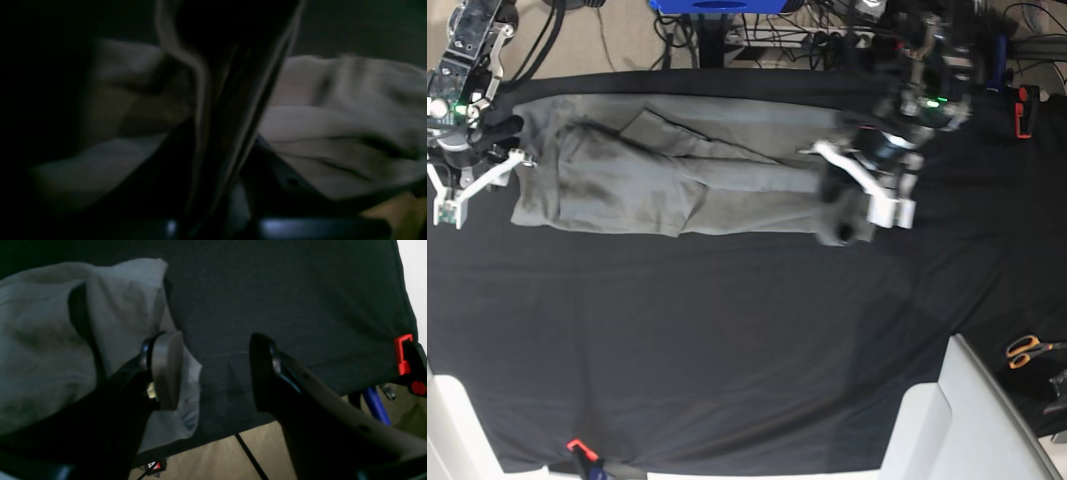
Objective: Fold the T-shirt properly
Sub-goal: 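Fold the shirt end with the left gripper toward the right gripper, then open both grippers and withdraw them from the shirt, then grasp the remaining shirt end with the right gripper, then fold the held end with the right gripper over the folded stack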
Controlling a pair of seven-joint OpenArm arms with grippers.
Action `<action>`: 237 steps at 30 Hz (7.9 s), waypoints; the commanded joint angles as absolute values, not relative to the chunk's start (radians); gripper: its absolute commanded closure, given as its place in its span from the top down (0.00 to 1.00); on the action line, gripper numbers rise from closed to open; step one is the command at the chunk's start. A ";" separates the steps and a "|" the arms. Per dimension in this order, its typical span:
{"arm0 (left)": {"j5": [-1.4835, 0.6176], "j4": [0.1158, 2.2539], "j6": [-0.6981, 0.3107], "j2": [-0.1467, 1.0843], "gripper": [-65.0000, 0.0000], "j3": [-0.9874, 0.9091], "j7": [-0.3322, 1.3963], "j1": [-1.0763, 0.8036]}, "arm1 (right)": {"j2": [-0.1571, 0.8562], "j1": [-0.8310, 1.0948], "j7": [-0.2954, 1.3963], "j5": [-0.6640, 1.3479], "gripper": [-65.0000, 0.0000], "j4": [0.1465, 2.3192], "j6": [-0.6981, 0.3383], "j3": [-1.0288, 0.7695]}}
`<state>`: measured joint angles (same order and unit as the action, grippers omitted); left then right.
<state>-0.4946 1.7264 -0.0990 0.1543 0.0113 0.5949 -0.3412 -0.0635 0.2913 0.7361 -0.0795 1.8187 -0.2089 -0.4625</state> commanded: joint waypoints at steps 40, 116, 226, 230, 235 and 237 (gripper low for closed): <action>-0.512 1.569 0.114 0.036 0.00 0.246 0.573 -0.208 | -0.051 0.283 0.714 -0.077 0.46 1.837 -0.206 -0.464; -0.503 1.833 -0.113 0.255 0.00 -0.499 0.661 -0.613 | 0.223 0.088 1.072 0.929 0.72 1.030 -0.698 -0.444; -0.409 1.791 -0.113 0.259 0.00 -0.507 0.659 -0.605 | -0.102 0.252 0.866 -0.093 0.47 1.774 -0.001 0.550; -0.311 1.791 -0.113 0.243 0.00 -0.506 0.659 -0.596 | -0.101 0.248 0.866 -0.021 0.59 1.773 -0.007 0.550; -0.311 1.790 -0.113 0.231 0.00 -0.510 0.659 -0.584 | -0.056 0.200 0.866 0.159 0.61 1.774 -0.016 0.555; -0.311 1.787 -0.113 0.231 0.00 -0.503 0.659 -0.584 | -0.039 0.173 0.866 0.222 0.61 1.778 -0.056 0.556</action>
<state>-0.3115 1.7756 -0.1123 0.2207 -0.5003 0.6735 -0.5793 -0.0284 0.1829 0.8822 0.1993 1.7592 -0.0448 0.5529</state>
